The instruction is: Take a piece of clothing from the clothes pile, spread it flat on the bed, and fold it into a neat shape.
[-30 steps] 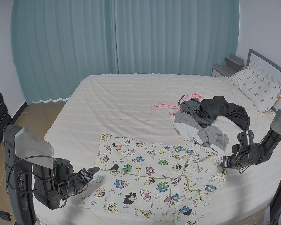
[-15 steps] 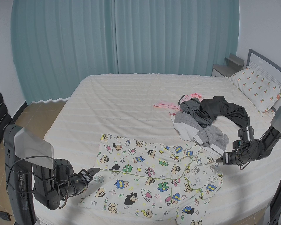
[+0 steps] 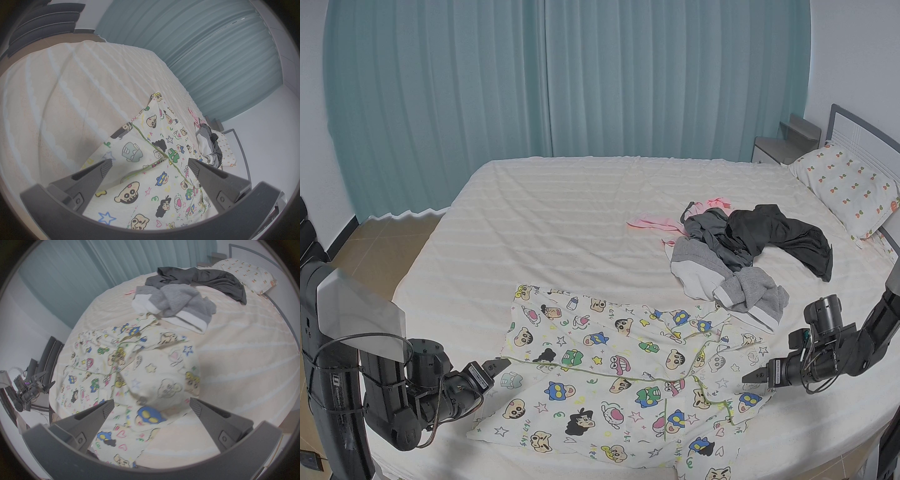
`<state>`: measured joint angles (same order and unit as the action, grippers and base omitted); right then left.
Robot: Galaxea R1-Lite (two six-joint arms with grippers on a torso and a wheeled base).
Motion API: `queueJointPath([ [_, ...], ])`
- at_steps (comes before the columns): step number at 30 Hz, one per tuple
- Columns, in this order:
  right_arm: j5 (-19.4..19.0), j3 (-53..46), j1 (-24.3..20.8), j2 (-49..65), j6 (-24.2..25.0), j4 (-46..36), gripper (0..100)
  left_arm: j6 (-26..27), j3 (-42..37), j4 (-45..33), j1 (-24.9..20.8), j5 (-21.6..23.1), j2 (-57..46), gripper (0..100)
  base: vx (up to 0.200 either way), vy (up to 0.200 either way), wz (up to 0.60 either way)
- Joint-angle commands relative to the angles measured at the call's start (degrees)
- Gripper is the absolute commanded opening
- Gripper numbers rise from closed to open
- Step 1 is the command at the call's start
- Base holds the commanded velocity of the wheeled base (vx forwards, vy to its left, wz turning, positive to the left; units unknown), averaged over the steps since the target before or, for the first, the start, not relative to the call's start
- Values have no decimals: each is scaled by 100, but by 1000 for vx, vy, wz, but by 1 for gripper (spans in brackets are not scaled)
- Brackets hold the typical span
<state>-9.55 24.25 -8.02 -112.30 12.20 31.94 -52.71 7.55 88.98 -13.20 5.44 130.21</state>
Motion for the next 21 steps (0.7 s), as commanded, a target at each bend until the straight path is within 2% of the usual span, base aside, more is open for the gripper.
queueJointPath([
  [1, 23, -570, -613, -161, 335, 480, 100, -90, -43, 102, -7, 1, -127, 100, -200, 0, 0],
  [10, 216, -1098, -1342, -433, 599, 849, 100, -90, -43, 102, -7, 10, -127, 100, -200, 0, 0],
  [16, 427, -1133, -1773, -750, 652, 858, 100, -90, -43, 102, -7, 1, -110, 100, 0, 0, 0],
  [20, 638, -939, -2186, -1048, 1144, 1069, 100, -81, -34, 102, -7, -8, -101, 100, 0, 0, 0],
  [21, 814, -860, -2388, -1286, 1372, 1332, 100, -81, -34, 102, -7, -8, -101, 100, 0, 0, 0],
])
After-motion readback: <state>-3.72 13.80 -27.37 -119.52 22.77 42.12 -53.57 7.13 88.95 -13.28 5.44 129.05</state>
